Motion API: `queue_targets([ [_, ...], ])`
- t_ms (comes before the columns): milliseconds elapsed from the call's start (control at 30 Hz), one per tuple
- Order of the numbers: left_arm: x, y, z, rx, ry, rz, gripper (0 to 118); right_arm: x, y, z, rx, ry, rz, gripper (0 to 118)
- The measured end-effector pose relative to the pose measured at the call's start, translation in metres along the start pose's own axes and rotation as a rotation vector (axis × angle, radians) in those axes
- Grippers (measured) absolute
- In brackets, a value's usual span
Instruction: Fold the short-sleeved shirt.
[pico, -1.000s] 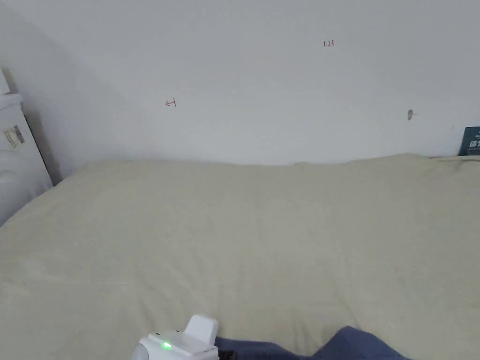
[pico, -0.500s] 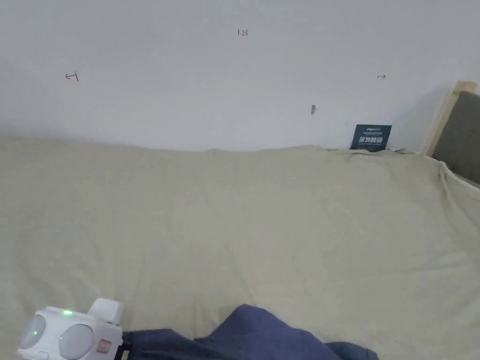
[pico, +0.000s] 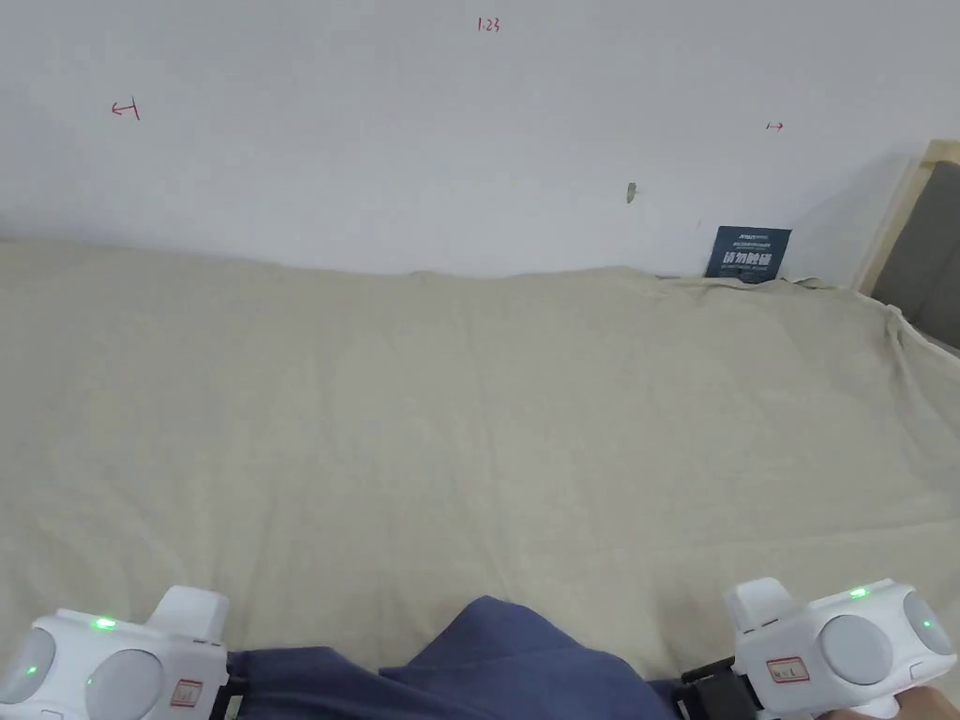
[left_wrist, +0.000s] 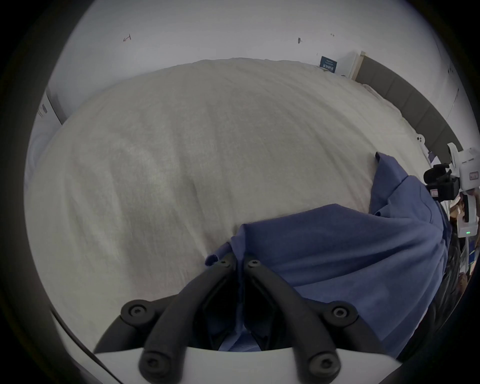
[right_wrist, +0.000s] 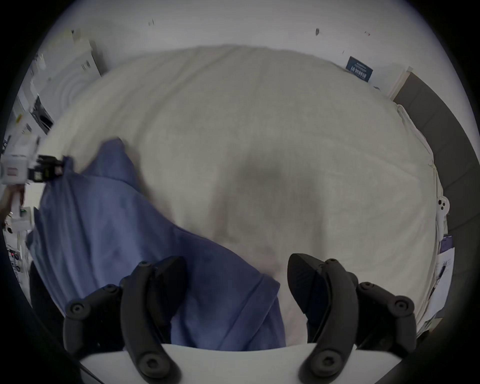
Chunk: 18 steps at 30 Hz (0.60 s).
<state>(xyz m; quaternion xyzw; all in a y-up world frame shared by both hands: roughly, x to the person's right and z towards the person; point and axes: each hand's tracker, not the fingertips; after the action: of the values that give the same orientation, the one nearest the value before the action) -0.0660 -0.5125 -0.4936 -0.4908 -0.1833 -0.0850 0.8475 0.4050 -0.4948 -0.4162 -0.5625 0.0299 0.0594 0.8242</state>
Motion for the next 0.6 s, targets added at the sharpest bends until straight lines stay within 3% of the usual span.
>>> queue_targets([
  [67,0.0,0.0,0.002,0.002,-0.002,0.005,3,0.001,-0.001,-0.008,0.004,-0.009,0.002,68],
  [100,-0.001,-0.001,0.002,0.005,-0.004,0.004,3,0.003,-0.002,-0.008,0.002,0.05,-0.023,60],
  [167,-0.001,-0.002,0.002,0.012,-0.005,-0.001,3,0.004,-0.002,-0.005,0.004,0.058,-0.045,45],
  [233,-0.002,-0.004,0.003,0.019,-0.008,0.006,3,0.005,-0.002,0.0,0.011,0.085,-0.043,15],
  [267,-0.004,-0.005,0.003,0.023,-0.013,0.011,3,0.005,-0.003,0.001,0.02,0.096,-0.042,6],
  [433,-0.012,-0.011,0.008,0.068,-0.053,0.059,3,0.002,-0.01,0.017,0.065,0.109,-0.087,6],
  [600,-0.022,-0.023,0.078,0.252,-0.103,0.108,2,-0.001,-0.021,0.08,0.236,0.153,-0.167,5],
])
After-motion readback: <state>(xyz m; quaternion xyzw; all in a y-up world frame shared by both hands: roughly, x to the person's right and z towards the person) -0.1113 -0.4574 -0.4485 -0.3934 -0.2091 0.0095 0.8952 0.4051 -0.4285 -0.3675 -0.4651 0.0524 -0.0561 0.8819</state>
